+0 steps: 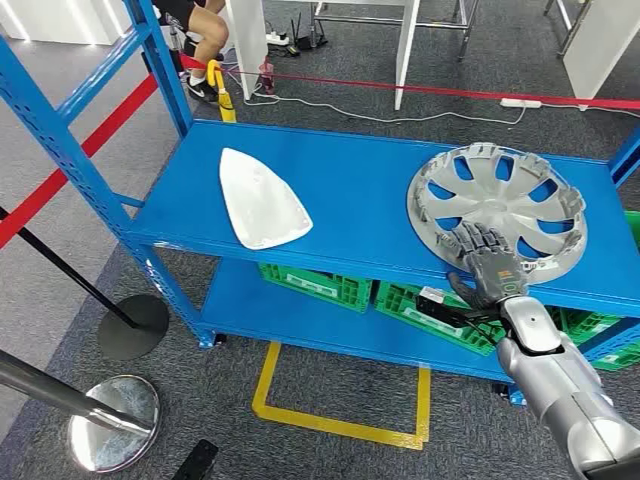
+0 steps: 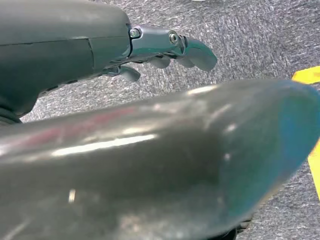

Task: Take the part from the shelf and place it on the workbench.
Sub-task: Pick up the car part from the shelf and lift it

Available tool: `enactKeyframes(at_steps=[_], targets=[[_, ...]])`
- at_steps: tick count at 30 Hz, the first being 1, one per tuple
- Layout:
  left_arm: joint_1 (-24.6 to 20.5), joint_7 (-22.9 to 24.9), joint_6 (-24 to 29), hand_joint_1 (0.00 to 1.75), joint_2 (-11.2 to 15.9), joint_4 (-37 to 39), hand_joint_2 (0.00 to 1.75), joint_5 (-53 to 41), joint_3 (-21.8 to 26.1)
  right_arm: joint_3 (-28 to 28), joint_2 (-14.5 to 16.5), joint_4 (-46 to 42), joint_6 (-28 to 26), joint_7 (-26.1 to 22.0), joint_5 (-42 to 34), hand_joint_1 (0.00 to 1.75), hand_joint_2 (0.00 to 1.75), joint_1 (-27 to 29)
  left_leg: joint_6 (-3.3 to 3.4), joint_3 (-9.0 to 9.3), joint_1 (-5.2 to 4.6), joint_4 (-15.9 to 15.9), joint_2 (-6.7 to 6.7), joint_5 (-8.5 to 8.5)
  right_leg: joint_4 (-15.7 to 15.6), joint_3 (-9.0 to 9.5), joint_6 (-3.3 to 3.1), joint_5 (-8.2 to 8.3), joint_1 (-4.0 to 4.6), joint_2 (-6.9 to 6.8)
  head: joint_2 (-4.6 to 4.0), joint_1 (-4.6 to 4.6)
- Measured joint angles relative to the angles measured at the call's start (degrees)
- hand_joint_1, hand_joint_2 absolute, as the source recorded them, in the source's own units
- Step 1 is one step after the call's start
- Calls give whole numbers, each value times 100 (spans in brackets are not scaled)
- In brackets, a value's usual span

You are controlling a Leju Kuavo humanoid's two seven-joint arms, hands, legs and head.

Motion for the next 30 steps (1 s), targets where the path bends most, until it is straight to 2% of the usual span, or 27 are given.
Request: enactKeyframes(at_steps=[1, 2, 3, 9, 16, 17, 18, 20, 21, 22, 30], targets=[[0, 1, -12, 0, 0, 0, 0, 0, 1, 0, 0, 4, 54, -14, -26, 0, 116, -11, 0, 0, 0, 0, 0, 0, 0, 0, 0, 0, 0, 0, 0, 0], [-1, 2, -23, 0, 0, 0, 0, 0, 3, 1, 0, 7, 106, -31, -54, 0, 131, -25, 0, 1, 0, 0, 0, 0, 0, 0, 0, 0, 0, 1, 0, -1], [-2, 3, -45, 0, -1, 0, 0, 0, 7, 1, 1, 14, 207, -61, -105, 0, 175, -50, 0, 2, 0, 0, 0, 0, 0, 1, 0, 0, 0, 1, 0, -1], [-3, 8, -153, 0, 0, 0, 0, 0, 19, 8, 7, 98, 641, -212, -310, 0, 175, -220, 0, 4, 0, 0, 0, 4, 0, 5, 3, 7, 0, 1, 0, -1], [-3, 14, -183, 0, 0, 0, 0, 6, 20, 30, 33, 188, 742, -261, -352, 1, 175, -365, 6, 4, 0, 0, 0, 16, -2, 6, 5, 19, 0, 1, 0, -1], [-3, 14, -184, 0, 0, 0, 0, 6, 20, 31, 39, 193, 745, -261, -353, 15, 175, -371, 6, 4, 0, 0, 0, 17, -2, 6, 5, 20, 0, 1, 0, -1], [-3, 14, -185, 0, 0, 0, 0, 7, 20, 31, 44, 197, 747, -261, -354, 53, 175, -376, 6, 4, 0, 0, 0, 18, -2, 7, 5, 21, 0, 1, 0, -1], [-3, 14, -188, 0, 0, 0, 0, 7, 20, 32, 53, 207, 758, -261, -360, 139, 175, -384, 6, 3, -1, 0, 0, 21, -2, 7, 5, 22, 0, 0, 0, 0], [-3, 14, -190, 0, 0, 0, 0, 7, 20, 32, 57, 217, 762, -261, -368, 168, 175, -390, 6, 3, -1, 0, 0, 23, -2, 7, 4, 23, -1, 0, 0, -1], [-3, 14, -191, 0, 0, 0, 0, 7, 21, 32, 61, 230, 766, -261, -379, 175, 175, -398, 6, 3, -1, 0, 0, 24, -2, 7, 4, 24, -1, 0, 0, -1], [-3, 14, -238, 0, 0, 0, 0, 31, 49, 38, 86, 386, 1059, -342, -567, 175, 175, -539, 7, 4, -1, 0, 0, 32, -2, 7, 5, 31, -1, 0, 0, 0]])
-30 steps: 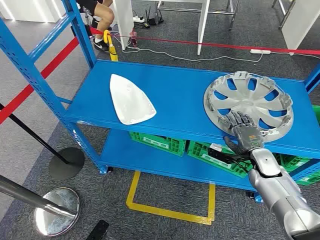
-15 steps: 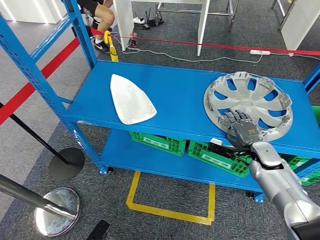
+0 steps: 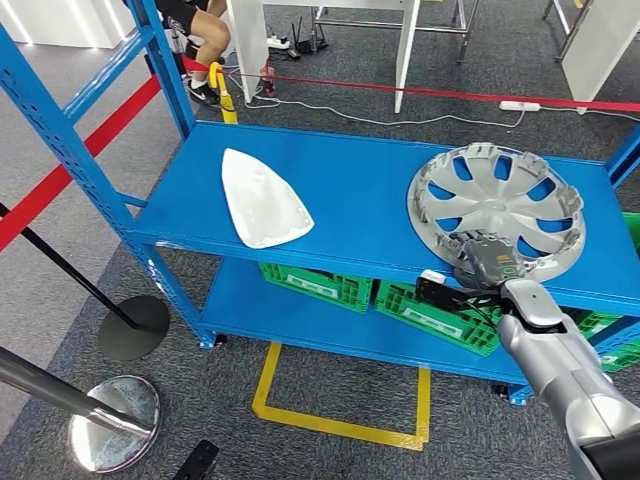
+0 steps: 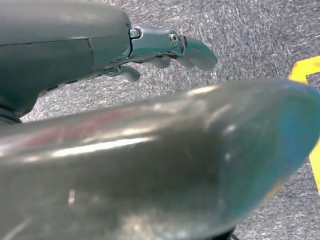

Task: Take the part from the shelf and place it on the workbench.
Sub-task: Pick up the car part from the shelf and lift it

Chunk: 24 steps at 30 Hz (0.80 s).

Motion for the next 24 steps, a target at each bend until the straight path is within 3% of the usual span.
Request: enactKeyframes(at_steps=[14, 24], targets=[[0, -23, -23, 0, 0, 0, 0, 26, 95, 2, 9, 173, 244, -101, -249, 175, 175, -178, 0, 0, 0, 0, 0, 1, 0, 0, -2, 2, 1, 0, 0, -1], [1, -63, -10, 0, -8, 0, 0, 30, 158, 15, 16, 165, -204, -103, -362, 175, 175, -102, 0, 0, 0, 0, 0, 1, 0, -1, -2, 2, 1, 0, 0, -1]])
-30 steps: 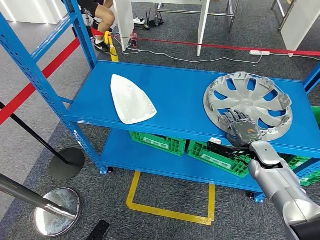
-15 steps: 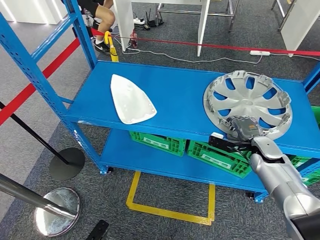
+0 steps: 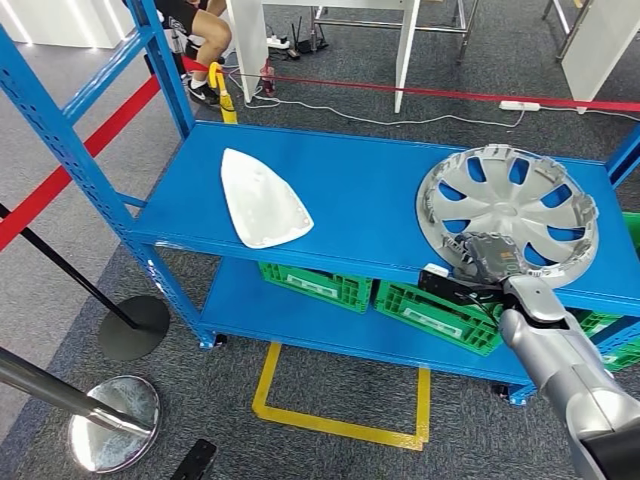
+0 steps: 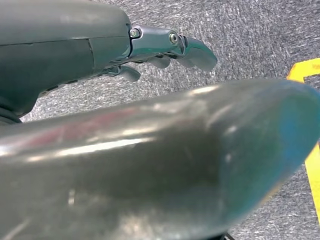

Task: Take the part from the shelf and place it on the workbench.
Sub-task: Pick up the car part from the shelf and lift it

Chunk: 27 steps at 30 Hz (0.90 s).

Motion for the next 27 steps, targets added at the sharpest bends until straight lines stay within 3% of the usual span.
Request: enactKeyframes(at_steps=[9, 18, 27], targets=[[8, -64, 150, 0, -5, 0, 0, -49, 79, 53, 1, -546, -897, 96, 173, 175, 175, 462, 0, -12, 0, 0, 0, 0, 1, -16, -2, 1, 0, 1, 0, 0], [11, -72, 222, 0, -5, 0, 0, -100, 98, 80, -10, -1111, -1066, 91, 290, 175, 175, 668, 0, -30, 0, 0, 0, 0, 1, -34, -3, 1, 0, 1, 0, 0], [12, -44, 226, 0, -8, 0, 0, -168, 118, 81, -114, -1895, -793, 91, 365, 175, 175, 644, 0, -36, 0, 0, 0, 0, 1, -39, -3, 1, -1, -1, 0, 0]])
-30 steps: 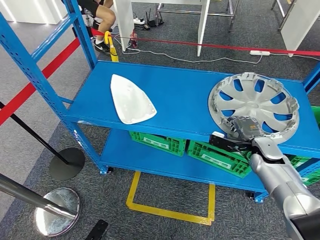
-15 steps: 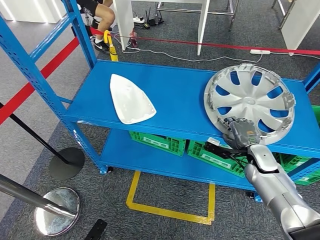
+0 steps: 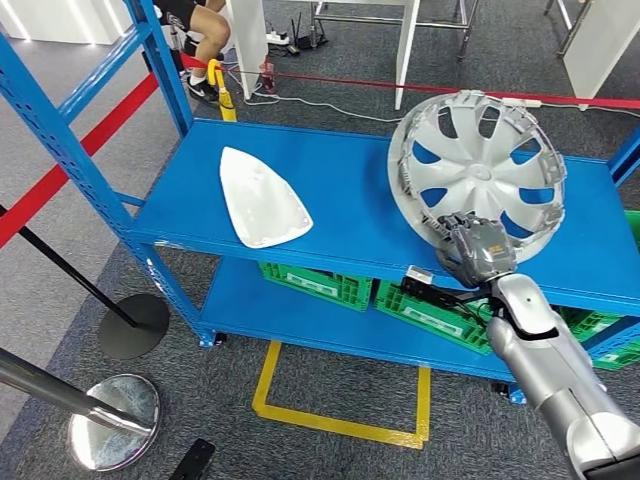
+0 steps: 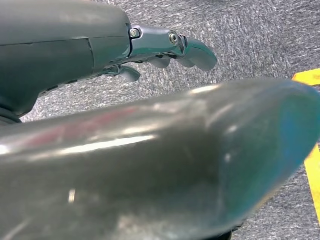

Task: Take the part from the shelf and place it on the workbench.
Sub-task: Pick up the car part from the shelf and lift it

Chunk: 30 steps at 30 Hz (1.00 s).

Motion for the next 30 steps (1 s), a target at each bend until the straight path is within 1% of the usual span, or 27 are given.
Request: enactKeyframes(at_steps=[18, 30], targets=[[3, 75, -2, 0, 0, 0, 0, -56, 62, 2, -125, -352, 25, 56, 43, 175, 175, -4, 0, -3, 0, 0, 0, 0, 0, -3, 0, 0, 0, 0, 0, 1], [4, 75, -35, 0, 0, 0, 0, -76, 78, 23, -136, -426, 30, 51, 44, 175, 175, 1, 0, -3, 0, 0, 0, 0, 0, -3, 0, 0, 0, 0, 0, 0]])
